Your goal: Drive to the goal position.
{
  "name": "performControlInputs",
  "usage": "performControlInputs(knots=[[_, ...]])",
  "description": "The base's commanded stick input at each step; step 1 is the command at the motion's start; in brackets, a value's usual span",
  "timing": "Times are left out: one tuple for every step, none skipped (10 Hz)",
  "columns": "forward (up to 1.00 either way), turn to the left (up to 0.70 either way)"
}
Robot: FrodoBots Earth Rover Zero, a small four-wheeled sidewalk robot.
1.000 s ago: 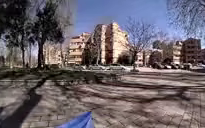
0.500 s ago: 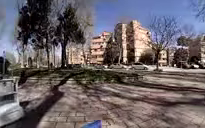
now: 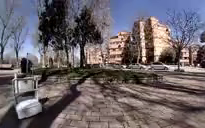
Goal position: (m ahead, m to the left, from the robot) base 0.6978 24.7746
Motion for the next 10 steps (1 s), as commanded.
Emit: performControlInputs(knots=[[0.00, 0.70], [0.00, 0.70], [0.00, 0.70], [0.00, 0.70], [0.00, 0.70], [0.00, 0.70], [0.00, 0.70], [0.00, 0.70], [0.00, 0.70], [0.00, 0.70]])
